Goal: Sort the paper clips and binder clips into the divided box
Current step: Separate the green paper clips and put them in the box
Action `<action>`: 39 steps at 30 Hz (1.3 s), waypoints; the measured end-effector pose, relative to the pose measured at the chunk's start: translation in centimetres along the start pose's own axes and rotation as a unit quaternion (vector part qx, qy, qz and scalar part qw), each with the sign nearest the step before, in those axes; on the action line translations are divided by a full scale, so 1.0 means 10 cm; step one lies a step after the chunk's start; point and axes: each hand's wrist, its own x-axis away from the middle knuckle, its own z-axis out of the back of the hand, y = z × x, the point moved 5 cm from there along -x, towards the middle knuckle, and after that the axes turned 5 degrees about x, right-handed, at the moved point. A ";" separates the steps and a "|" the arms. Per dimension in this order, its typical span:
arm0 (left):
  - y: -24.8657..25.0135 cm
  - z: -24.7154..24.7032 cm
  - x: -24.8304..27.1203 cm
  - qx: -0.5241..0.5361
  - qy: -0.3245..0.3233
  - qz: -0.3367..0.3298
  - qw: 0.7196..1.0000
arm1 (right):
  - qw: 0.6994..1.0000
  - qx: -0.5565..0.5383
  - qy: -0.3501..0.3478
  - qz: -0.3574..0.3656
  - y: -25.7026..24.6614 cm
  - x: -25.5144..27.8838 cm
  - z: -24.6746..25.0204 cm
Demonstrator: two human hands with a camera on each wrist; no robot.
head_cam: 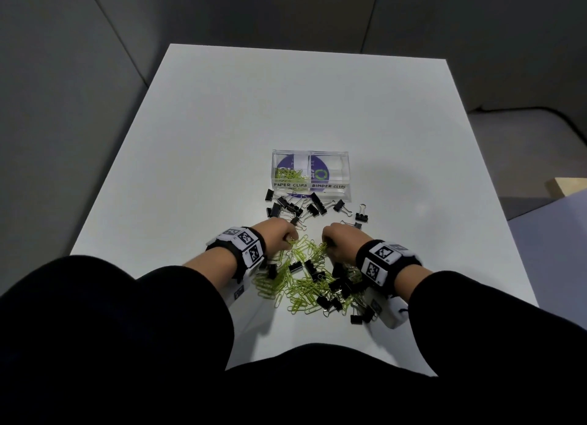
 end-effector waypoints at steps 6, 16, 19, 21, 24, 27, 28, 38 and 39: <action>-0.03 0.07 0.04 0.004 0.011 0.005 1.000 | 0.987 -0.154 0.012 -0.041 0.17 0.06 0.07; -0.02 0.03 0.01 0.077 0.036 0.040 0.996 | 0.956 -0.277 0.063 -0.077 0.26 0.10 0.10; 0.00 0.03 -0.01 0.094 0.056 0.033 0.993 | 0.955 -0.282 0.050 -0.075 0.26 0.13 0.08; 0.01 0.01 -0.02 0.089 0.055 0.030 0.994 | 0.954 -0.285 0.046 -0.082 0.28 0.15 0.05; 0.04 -0.01 -0.04 0.053 0.041 0.020 0.998 | 0.956 -0.279 0.048 -0.084 0.34 0.19 -0.02; 0.11 -0.03 -0.06 0.039 0.020 0.012 0.999 | 0.960 -0.252 0.063 -0.103 0.41 0.25 -0.02; 0.13 -0.03 -0.05 0.039 0.021 0.010 0.999 | 0.960 -0.250 0.065 -0.104 0.43 0.28 -0.02; 0.02 -0.02 -0.15 -0.039 0.056 0.086 0.994 | 0.944 -0.297 0.076 -0.124 0.56 0.44 -0.02; 0.00 -0.03 -0.16 -0.050 0.062 0.101 0.992 | 0.947 -0.282 0.084 -0.130 0.57 0.45 -0.01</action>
